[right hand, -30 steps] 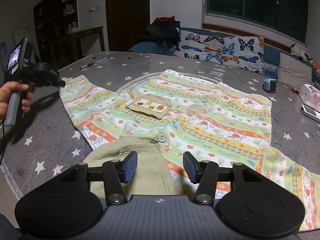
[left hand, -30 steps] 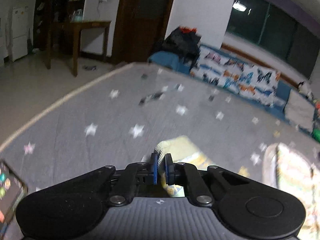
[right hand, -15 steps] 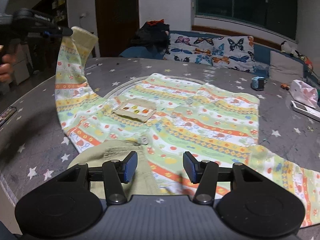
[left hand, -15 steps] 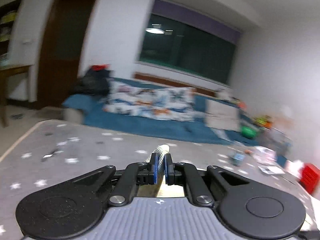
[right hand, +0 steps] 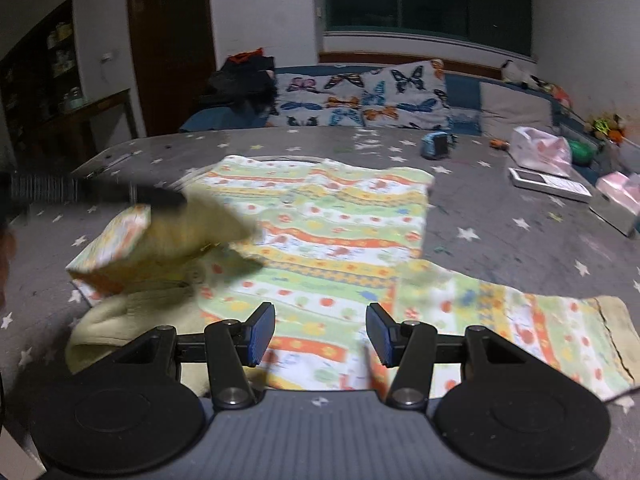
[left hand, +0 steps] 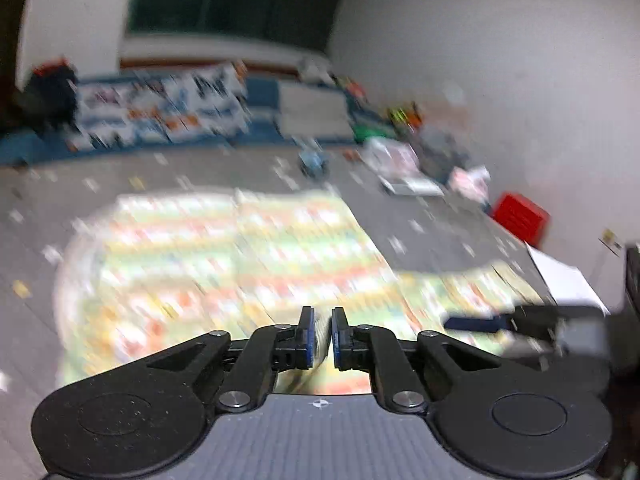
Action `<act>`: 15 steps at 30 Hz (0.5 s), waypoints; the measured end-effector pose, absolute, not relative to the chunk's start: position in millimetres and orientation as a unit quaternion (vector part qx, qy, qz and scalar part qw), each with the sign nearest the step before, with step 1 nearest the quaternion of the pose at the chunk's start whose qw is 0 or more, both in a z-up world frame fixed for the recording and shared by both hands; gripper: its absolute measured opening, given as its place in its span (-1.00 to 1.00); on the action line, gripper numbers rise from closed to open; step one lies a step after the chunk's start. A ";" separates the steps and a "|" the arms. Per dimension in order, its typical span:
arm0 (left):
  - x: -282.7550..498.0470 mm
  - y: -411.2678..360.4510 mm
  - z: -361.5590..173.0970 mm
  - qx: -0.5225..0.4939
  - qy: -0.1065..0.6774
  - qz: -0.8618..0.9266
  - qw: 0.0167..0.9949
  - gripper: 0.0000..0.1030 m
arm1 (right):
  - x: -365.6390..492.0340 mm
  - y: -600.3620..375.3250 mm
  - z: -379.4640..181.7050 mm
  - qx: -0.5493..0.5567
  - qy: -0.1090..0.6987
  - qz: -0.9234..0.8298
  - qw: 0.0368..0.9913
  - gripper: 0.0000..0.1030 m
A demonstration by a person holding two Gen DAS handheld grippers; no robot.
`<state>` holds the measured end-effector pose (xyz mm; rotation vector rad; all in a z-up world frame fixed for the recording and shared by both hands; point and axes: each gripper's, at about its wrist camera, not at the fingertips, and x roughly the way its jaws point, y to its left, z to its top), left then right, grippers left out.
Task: Fold clothes
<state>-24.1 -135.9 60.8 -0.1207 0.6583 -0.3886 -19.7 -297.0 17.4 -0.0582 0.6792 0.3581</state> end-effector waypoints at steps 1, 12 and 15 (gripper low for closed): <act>-25.2 -137.5 55.3 -0.059 0.333 -0.201 0.920 -0.79 | -18.5 -299.3 17.1 -0.023 0.333 0.175 0.926 0.00; -35.5 -71.1 47.9 -0.038 0.345 -0.109 0.931 -0.56 | 13.1 -274.7 8.7 0.043 0.359 0.236 0.902 -0.19; -32.3 -49.9 38.2 -0.047 0.358 -0.080 0.929 -0.56 | 26.3 -259.6 0.9 0.052 0.370 0.245 0.895 -0.25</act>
